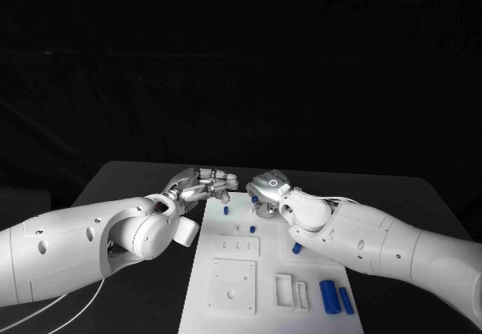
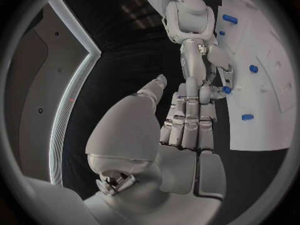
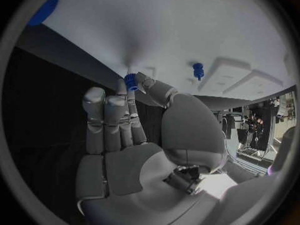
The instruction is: Assemble the parts on the task board
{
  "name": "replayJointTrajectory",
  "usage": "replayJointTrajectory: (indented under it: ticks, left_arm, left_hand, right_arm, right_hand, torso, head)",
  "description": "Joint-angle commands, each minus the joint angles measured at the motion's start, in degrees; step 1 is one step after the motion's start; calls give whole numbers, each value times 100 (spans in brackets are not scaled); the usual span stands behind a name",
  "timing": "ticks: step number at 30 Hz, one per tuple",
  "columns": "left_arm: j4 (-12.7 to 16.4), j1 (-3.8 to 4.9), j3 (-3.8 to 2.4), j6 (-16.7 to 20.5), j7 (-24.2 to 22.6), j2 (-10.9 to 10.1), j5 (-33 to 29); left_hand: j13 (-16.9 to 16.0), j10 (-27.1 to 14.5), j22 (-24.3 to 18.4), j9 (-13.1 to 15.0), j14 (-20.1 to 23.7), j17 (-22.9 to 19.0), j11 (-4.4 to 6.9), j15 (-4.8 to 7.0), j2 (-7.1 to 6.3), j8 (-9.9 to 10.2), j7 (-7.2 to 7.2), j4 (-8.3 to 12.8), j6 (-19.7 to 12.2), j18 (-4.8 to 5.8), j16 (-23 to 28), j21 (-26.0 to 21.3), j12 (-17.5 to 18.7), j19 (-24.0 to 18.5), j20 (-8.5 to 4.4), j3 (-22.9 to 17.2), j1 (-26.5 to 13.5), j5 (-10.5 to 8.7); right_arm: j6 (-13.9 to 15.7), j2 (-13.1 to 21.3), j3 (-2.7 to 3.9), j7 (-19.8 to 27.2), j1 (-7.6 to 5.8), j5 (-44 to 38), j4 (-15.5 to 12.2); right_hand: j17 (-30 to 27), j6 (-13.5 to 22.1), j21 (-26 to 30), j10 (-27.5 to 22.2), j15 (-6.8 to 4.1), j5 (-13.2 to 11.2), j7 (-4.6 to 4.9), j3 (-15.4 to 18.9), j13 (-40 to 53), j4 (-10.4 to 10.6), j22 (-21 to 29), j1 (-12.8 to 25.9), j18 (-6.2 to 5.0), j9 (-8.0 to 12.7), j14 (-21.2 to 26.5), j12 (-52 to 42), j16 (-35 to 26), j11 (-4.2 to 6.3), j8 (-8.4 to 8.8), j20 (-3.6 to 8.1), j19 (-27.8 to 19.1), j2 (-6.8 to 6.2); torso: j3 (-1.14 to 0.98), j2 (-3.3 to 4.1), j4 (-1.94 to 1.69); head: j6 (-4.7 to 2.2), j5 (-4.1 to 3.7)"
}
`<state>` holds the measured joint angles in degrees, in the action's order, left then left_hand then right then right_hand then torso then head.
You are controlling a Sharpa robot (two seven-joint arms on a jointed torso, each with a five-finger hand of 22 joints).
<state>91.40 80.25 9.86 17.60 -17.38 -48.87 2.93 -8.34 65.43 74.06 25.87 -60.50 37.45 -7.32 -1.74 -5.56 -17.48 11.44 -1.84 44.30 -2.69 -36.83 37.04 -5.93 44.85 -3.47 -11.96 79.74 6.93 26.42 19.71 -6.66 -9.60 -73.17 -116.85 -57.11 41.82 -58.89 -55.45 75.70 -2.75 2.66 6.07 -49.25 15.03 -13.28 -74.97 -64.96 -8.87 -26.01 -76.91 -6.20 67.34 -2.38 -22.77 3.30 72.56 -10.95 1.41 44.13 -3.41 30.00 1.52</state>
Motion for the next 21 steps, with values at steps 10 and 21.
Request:
replayJointTrajectory:
  ticks: [10,21]
  left_arm:
    - [20,27,-6,-32,-19,9,47]
    - [-5,39,-6,-38,0,45,51]
  left_hand:
    - [-10,4,-8,-4,31,2,-21,7,-24,22,-19,19,-29,-72,-11,20,36,-4,-37,-37,-47,13]
    - [-11,5,-9,-4,31,2,-21,7,-26,23,-19,24,-29,-70,-12,22,41,-5,-39,-42,-51,12]
  right_arm:
    - [-29,-36,-1,31,-20,0,96]
    - [-92,-96,-2,96,-25,102,222]
  right_hand:
    - [-15,-24,-32,106,-157,14,-3,-14,11,43,-99,-70,-613,-3,185,-3,28,27,-11,90,59,-16]
    - [-40,-4,-19,78,-145,14,6,-42,25,65,-94,-83,-613,2,201,28,13,15,11,75,25,-44]
  torso:
    - [8,13,-4]
    - [10,19,-7]
  head:
    - [-7,42]
    - [-16,63]
